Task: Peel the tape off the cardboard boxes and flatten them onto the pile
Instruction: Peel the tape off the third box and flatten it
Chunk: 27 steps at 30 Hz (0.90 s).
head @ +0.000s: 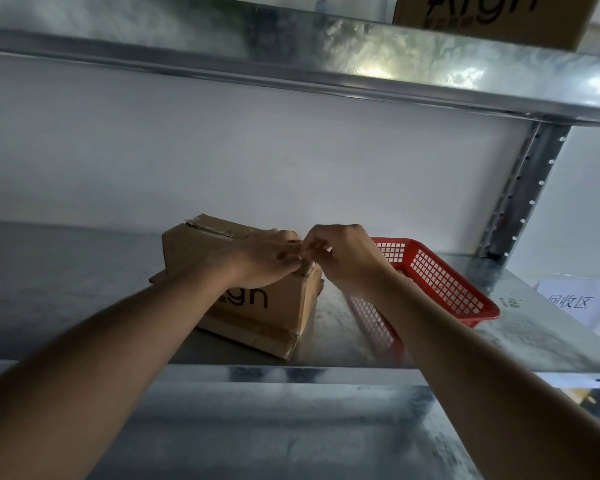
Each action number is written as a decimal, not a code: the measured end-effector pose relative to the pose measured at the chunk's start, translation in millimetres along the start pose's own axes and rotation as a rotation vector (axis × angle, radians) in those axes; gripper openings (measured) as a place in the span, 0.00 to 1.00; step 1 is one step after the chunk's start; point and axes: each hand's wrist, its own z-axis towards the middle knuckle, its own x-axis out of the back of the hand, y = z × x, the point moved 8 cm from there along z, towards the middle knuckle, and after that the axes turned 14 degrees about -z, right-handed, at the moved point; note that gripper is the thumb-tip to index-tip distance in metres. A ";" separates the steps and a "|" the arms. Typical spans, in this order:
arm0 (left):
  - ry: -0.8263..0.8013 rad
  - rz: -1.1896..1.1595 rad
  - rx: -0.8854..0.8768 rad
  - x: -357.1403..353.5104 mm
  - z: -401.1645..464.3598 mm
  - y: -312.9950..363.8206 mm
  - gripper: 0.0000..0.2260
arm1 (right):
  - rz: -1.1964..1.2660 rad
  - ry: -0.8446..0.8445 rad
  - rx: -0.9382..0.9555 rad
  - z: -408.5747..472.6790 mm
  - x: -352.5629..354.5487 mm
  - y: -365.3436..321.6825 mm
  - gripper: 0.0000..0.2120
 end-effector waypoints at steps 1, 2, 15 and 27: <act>-0.008 0.002 -0.008 -0.6 -0.1 -0.9 0.23 | 0.057 -0.009 -0.082 2.8 -2.0 5.8 0.05; -0.006 -0.007 -0.020 -0.4 -0.7 -2.9 0.26 | 0.128 -0.026 -0.161 4.9 -4.2 12.8 0.06; 0.238 0.062 -0.080 47.1 -30.8 -27.9 0.45 | 0.139 -0.139 -0.286 11.9 -27.0 -4.9 0.07; 0.055 -0.009 0.187 32.7 -67.5 -44.3 0.21 | 0.374 -0.217 -0.442 23.6 -23.7 -50.8 0.05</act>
